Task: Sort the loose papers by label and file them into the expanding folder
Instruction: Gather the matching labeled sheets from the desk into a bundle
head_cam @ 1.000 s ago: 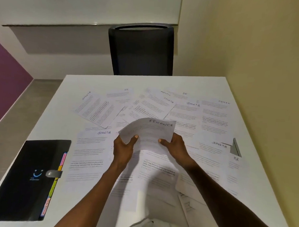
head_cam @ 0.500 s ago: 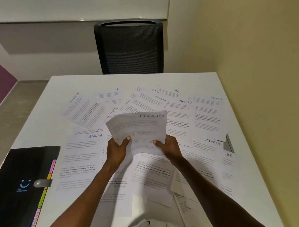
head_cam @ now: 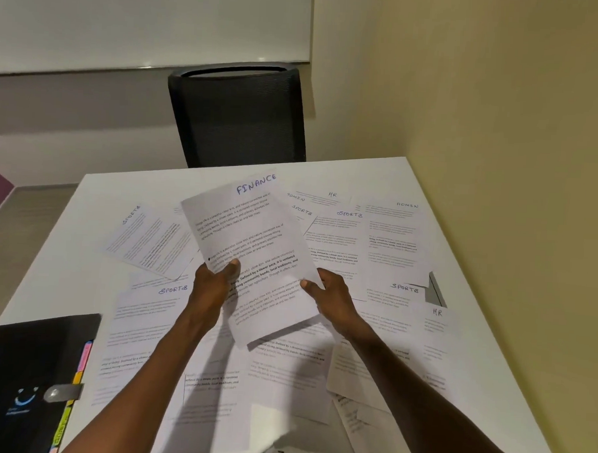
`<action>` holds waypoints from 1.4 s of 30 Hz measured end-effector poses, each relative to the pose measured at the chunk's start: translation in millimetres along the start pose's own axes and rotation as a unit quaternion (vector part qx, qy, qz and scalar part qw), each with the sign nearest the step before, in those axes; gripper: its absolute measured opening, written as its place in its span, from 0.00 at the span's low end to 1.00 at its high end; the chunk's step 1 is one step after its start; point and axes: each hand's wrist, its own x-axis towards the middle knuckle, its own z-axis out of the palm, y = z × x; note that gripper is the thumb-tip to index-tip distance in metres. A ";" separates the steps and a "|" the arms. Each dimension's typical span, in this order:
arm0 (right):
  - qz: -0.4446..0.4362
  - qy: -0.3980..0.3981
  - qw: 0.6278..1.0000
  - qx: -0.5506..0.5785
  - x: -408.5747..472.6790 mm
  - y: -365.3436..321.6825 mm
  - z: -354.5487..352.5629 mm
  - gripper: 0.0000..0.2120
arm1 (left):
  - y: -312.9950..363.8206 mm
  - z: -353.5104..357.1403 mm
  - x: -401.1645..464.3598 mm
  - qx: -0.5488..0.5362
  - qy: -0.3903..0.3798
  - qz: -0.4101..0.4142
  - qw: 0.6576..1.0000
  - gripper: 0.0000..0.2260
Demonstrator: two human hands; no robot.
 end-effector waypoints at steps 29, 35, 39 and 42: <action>0.089 -0.053 0.994 0.033 -50.1 27.2 12.8 0.04 | 12.0 -83.8 -42.2 -0.071 0.133 -0.043 0.988 0.17; 0.092 0.057 0.990 -0.093 -62.8 42.4 2.2 0.08 | 9.9 -98.2 -43.4 -0.085 0.116 -0.064 0.988 0.18; 0.128 0.115 0.962 -0.210 -82.4 72.4 -8.1 0.06 | 7.0 -95.8 -53.6 -0.051 0.080 -0.075 0.993 0.18; 0.199 0.175 0.925 -0.271 -98.4 98.1 -20.7 0.15 | 3.7 -93.6 -57.3 -0.022 0.050 -0.070 0.996 0.18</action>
